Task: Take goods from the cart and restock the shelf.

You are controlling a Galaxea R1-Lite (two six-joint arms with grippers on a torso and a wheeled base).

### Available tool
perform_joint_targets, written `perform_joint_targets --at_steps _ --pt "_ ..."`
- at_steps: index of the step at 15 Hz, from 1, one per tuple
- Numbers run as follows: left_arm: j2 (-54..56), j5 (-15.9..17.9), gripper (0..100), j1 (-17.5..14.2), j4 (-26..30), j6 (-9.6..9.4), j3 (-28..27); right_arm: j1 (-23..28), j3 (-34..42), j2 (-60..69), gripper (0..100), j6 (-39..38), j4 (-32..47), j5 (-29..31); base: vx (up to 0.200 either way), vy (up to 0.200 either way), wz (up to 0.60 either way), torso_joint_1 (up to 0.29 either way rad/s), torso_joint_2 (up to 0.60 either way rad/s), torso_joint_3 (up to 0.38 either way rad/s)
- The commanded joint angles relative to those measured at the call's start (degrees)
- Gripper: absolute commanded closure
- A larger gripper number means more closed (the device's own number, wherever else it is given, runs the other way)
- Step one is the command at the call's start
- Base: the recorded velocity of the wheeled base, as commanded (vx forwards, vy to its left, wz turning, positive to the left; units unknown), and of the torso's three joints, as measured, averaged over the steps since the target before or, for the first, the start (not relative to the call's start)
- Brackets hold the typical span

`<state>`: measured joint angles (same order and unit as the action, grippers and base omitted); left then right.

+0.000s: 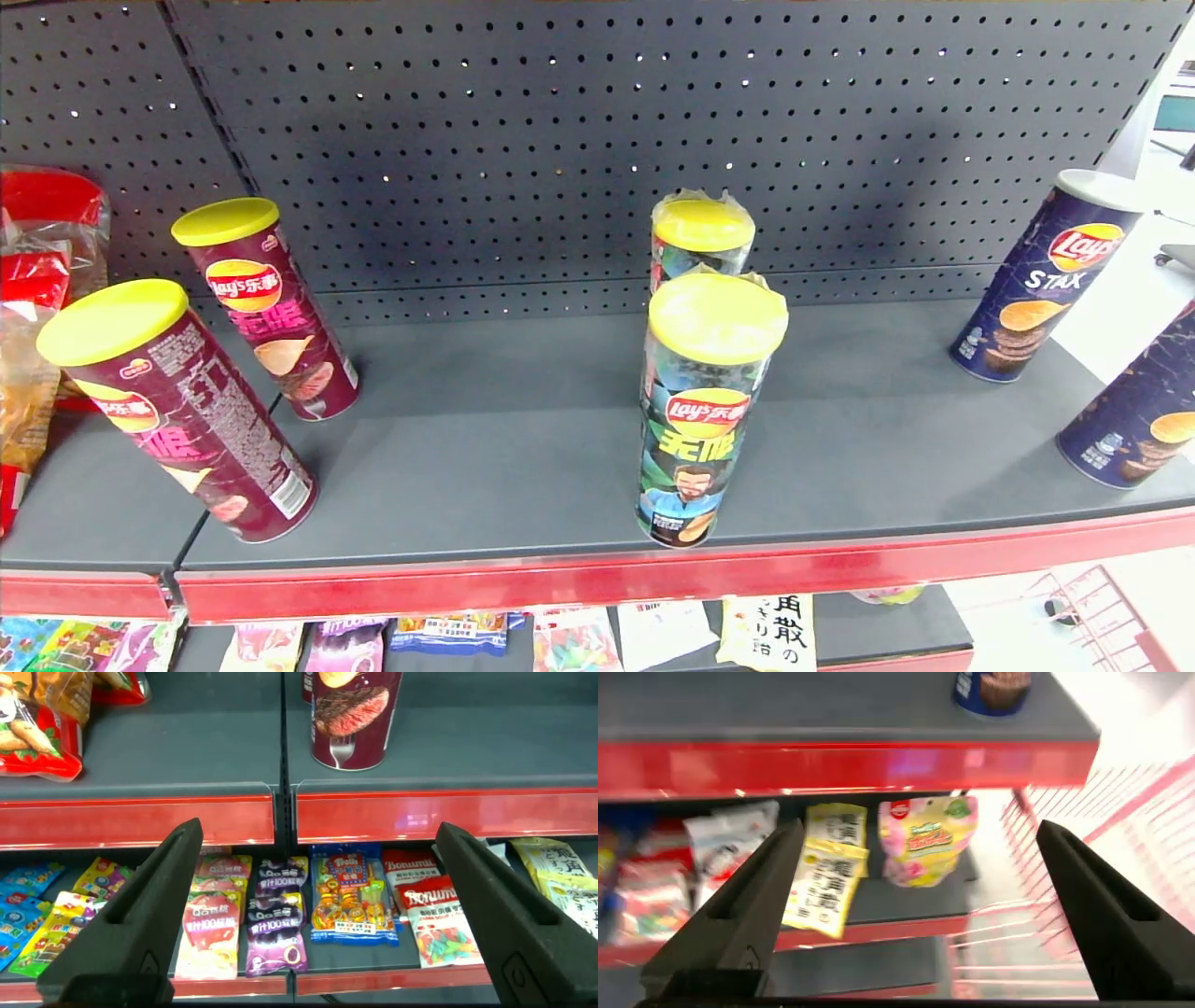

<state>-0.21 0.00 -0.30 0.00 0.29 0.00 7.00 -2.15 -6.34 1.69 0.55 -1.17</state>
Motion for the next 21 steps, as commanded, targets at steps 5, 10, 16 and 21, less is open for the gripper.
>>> perform_joint_targets --at_steps 5,10,16,21 --pt "0.03 0.00 0 -0.05 0.00 0.06 0.00 -0.14 0.74 0.71 0 0.15 -0.02 -8.76 0.000 0.000 0.00 0.000 0.00 0.000" --pt "0.03 0.00 0 -0.05 0.00 0.06 0.00 -0.85 1.09 0.71 0 -0.20 -1.08 -14.83 0.000 0.000 0.00 0.000 0.00 0.000" --pt "0.03 0.00 0 0.04 0.00 -0.03 0.00 -1.20 2.15 0.63 0 -2.57 -0.90 2.05 0.000 0.000 0.00 0.000 0.00 0.000" --pt "0.03 0.00 0 0.04 0.00 -0.03 0.00 -4.10 2.15 0.98 0 -1.96 -0.90 -2.43 0.000 0.000 0.00 0.000 0.00 0.000"
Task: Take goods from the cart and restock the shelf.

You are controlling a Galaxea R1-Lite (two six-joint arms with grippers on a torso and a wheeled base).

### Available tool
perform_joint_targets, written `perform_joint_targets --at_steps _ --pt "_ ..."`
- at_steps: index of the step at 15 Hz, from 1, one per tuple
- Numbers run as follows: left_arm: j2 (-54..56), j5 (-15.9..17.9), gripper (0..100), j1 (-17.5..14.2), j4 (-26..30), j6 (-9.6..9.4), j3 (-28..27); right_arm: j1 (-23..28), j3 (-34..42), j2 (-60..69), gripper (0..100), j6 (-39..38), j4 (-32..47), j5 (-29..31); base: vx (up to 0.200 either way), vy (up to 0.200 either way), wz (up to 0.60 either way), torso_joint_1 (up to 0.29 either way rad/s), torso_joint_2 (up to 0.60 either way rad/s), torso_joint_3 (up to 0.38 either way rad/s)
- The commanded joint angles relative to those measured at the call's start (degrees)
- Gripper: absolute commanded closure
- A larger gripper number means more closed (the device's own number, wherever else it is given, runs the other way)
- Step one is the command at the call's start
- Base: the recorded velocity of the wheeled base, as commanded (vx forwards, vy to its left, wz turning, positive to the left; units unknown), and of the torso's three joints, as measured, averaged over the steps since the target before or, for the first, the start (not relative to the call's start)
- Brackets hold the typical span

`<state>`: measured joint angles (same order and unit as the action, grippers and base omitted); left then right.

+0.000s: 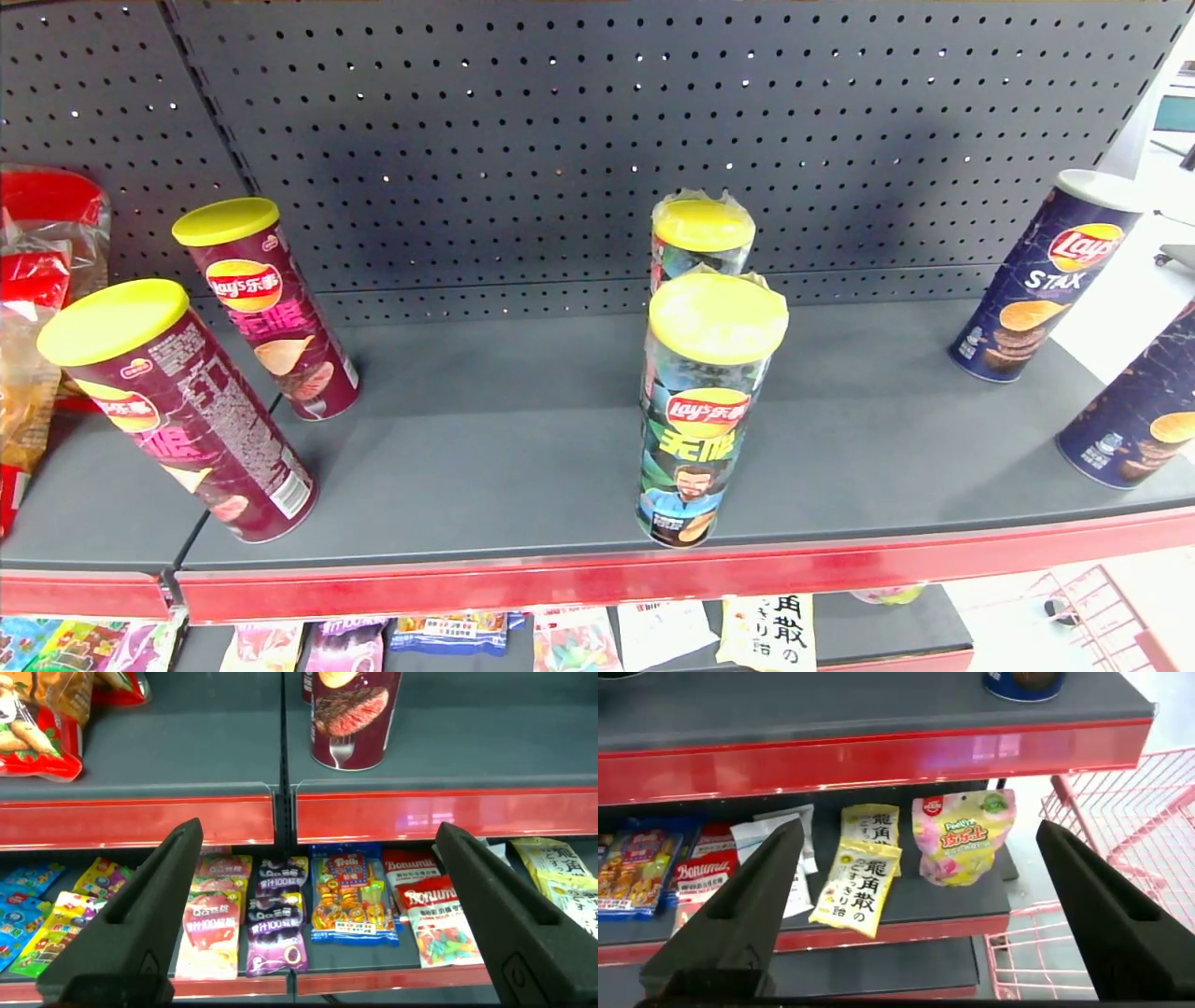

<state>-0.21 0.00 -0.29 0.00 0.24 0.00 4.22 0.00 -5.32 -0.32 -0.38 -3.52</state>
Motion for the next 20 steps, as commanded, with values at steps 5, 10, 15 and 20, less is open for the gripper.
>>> perform_joint_targets --at_steps 5,10,15,20 --pt "0.03 0.09 0 0.03 0.00 -0.07 0.00 -4.31 0.00 5.32 0 0.05 0.03 0.36 0.000 0.000 0.00 0.000 0.00 0.000" --pt "0.03 0.09 0 0.03 0.00 -0.07 0.00 -4.31 0.00 5.23 0 0.67 0.03 2.12 0.000 0.000 0.00 0.000 0.00 0.000" --pt "0.03 0.09 0 0.03 0.00 -0.07 0.00 -4.31 0.00 5.23 0 0.67 0.03 2.20 -0.120 0.000 0.00 0.001 0.00 0.000" --pt "0.03 0.09 0 -0.06 0.00 -0.07 0.00 -4.31 0.00 5.23 0 0.58 0.03 2.38 -0.080 0.000 0.00 0.005 0.00 0.001"
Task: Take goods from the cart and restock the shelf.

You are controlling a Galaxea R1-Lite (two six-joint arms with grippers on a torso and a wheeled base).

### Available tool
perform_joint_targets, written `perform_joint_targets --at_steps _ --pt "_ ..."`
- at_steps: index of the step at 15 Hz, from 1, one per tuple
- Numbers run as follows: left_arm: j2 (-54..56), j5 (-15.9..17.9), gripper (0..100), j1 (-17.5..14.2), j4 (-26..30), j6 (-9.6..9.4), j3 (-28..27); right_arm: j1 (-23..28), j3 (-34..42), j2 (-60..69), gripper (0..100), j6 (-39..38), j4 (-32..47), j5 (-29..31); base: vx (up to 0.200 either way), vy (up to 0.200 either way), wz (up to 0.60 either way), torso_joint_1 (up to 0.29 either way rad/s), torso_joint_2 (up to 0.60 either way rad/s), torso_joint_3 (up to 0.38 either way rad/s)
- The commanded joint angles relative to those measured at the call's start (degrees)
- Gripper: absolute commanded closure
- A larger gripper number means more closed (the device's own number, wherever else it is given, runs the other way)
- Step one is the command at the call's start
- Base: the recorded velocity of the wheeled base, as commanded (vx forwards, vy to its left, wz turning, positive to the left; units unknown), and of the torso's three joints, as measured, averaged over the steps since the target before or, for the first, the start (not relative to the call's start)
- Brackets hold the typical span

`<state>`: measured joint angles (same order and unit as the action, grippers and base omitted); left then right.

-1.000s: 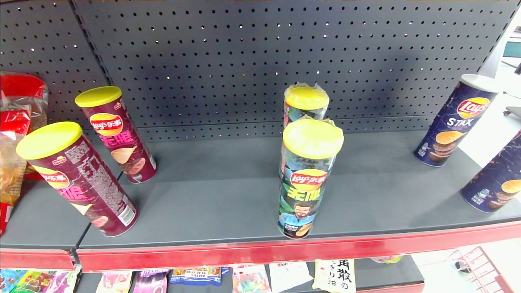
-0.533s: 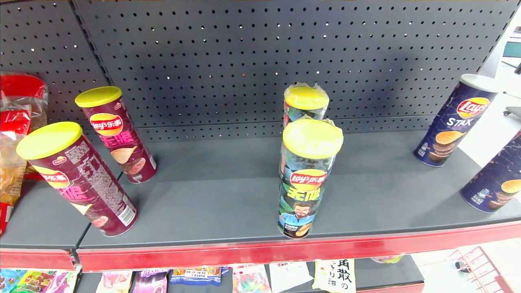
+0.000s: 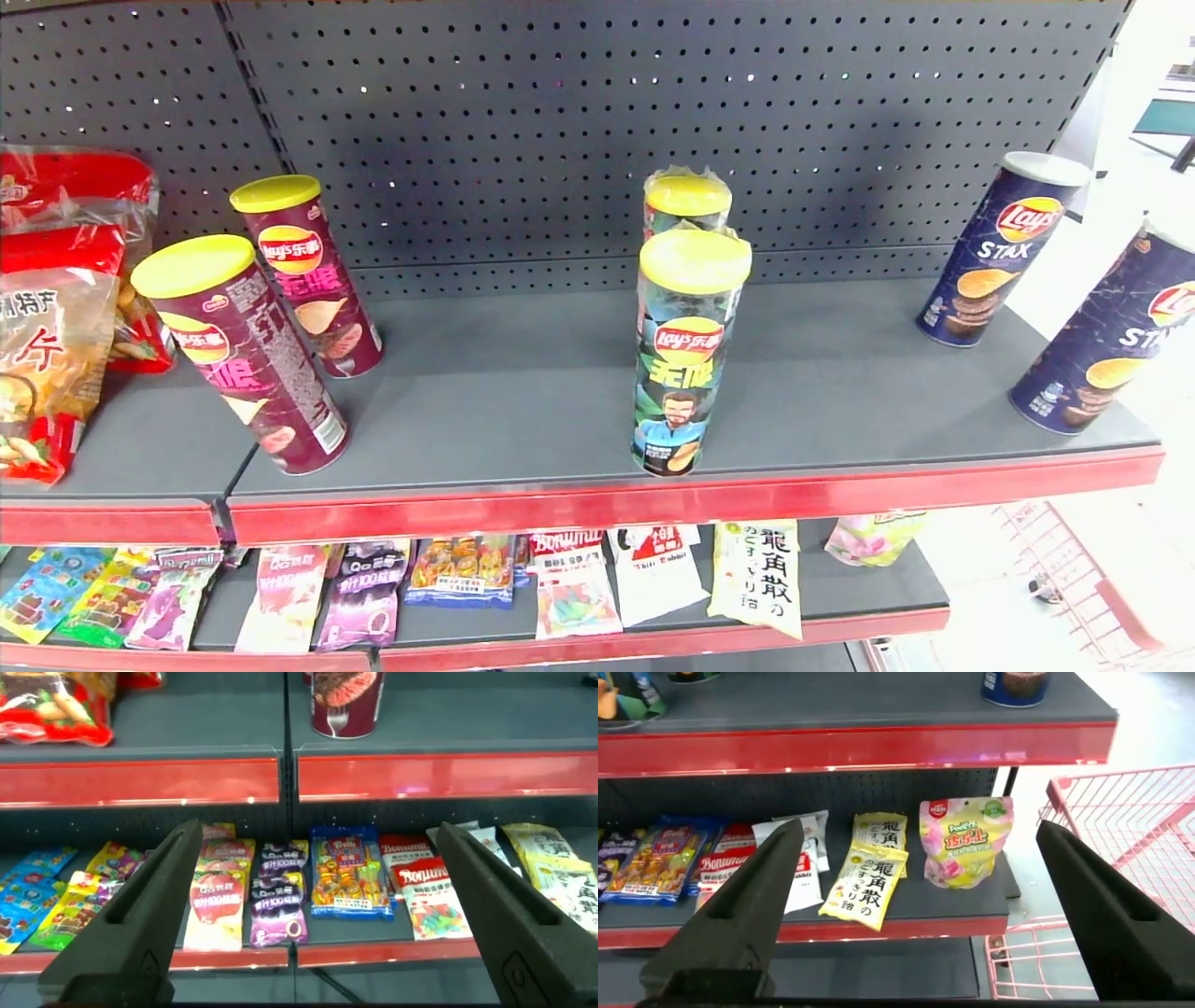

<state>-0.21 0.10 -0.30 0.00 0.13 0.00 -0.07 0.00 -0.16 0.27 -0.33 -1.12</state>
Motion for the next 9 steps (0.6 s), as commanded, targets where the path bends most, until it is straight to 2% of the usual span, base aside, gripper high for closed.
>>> perform_joint_targets --at_steps 1,6,9 --pt "0.03 -0.01 0 0.04 0.00 0.04 0.00 -0.01 0.00 0.07 0 0.00 -0.02 -0.02 0.000 0.000 0.00 0.000 0.00 0.000" --pt "0.03 -0.01 0 0.04 0.00 -0.05 0.00 -0.01 0.00 0.07 0 -0.09 -0.02 0.07 0.000 -0.200 0.00 0.007 0.00 0.003" --pt "0.03 -0.01 0 -0.05 0.00 0.04 0.00 -0.01 0.00 0.07 0 -0.09 -0.02 0.15 0.000 0.000 0.00 0.000 0.00 0.000"
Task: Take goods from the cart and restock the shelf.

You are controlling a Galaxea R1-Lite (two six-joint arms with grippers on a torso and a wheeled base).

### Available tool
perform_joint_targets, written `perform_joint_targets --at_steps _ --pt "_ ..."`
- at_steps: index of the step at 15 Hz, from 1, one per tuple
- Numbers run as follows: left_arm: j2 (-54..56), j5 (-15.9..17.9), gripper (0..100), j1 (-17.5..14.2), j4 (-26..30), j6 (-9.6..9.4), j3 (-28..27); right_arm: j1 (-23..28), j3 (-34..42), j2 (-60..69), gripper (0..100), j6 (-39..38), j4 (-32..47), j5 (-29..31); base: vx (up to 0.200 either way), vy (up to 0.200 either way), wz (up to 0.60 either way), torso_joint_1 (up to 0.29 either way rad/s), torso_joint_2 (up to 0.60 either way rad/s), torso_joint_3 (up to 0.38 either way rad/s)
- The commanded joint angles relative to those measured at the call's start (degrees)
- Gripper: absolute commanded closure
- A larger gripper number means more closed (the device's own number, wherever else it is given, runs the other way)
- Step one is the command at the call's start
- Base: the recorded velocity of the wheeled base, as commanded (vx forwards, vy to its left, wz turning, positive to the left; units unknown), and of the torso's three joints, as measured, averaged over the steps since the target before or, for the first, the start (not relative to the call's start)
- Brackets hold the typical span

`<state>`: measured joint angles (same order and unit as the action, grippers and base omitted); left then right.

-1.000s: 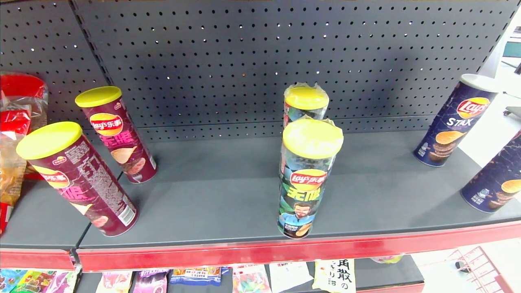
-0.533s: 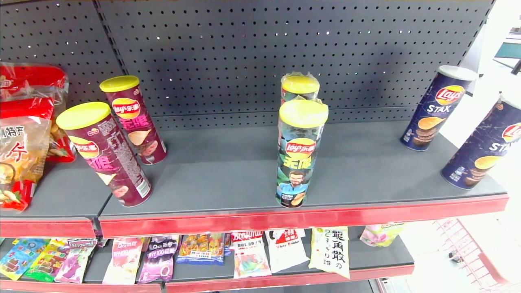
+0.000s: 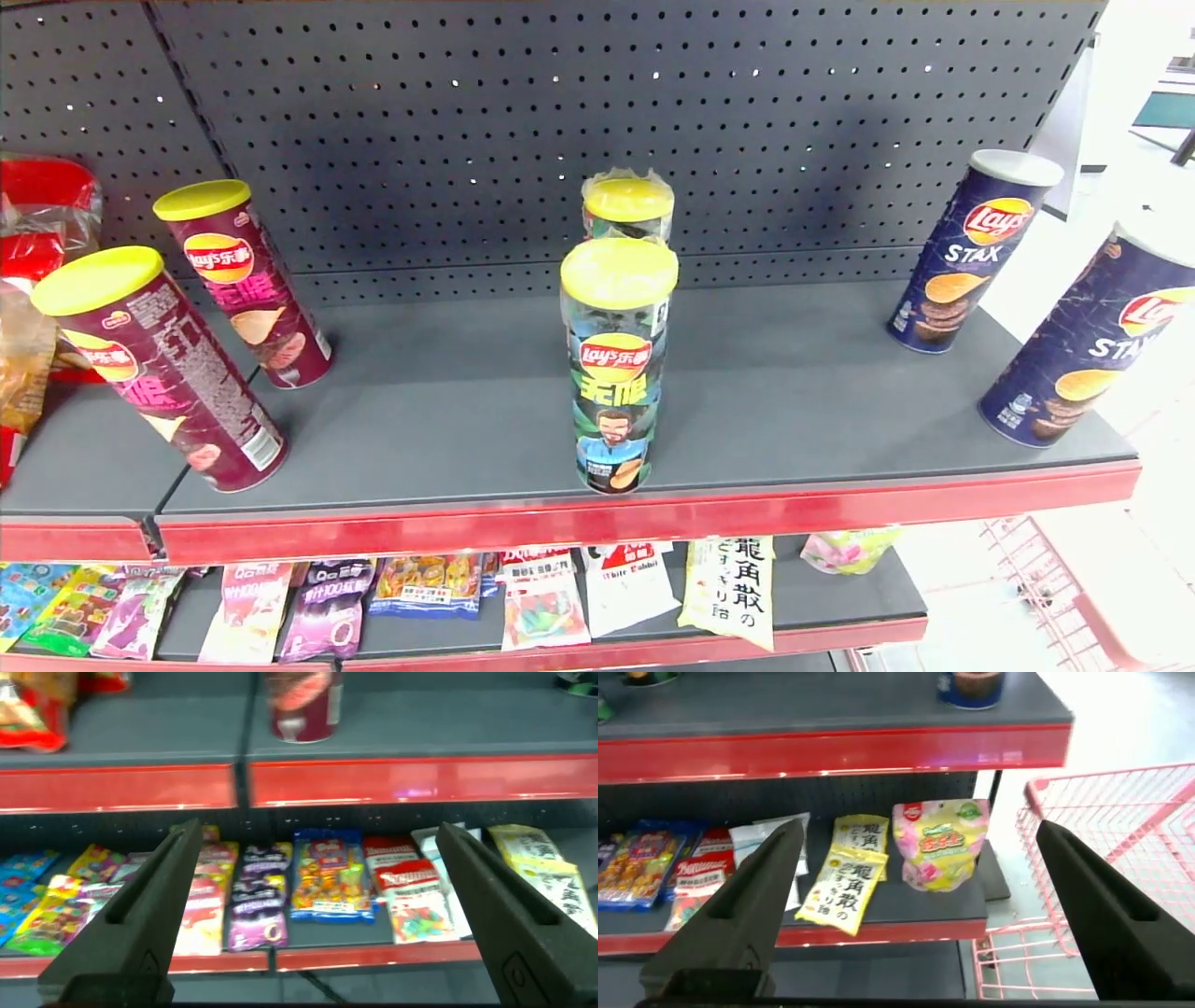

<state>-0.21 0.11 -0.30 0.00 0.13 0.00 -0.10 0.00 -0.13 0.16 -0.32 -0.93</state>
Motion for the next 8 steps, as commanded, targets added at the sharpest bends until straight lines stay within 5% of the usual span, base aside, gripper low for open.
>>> perform_joint_targets --at_steps 1,8 --pt "0.03 -0.02 0 0.04 0.00 0.04 0.00 0.01 0.00 0.05 0 0.02 -0.03 -0.04 0.000 0.000 0.00 0.000 0.00 0.000" --pt "0.03 -0.02 0 0.04 0.00 0.04 0.00 0.01 0.00 0.05 0 0.02 -0.03 -0.04 0.000 0.000 0.00 0.000 0.00 0.000"
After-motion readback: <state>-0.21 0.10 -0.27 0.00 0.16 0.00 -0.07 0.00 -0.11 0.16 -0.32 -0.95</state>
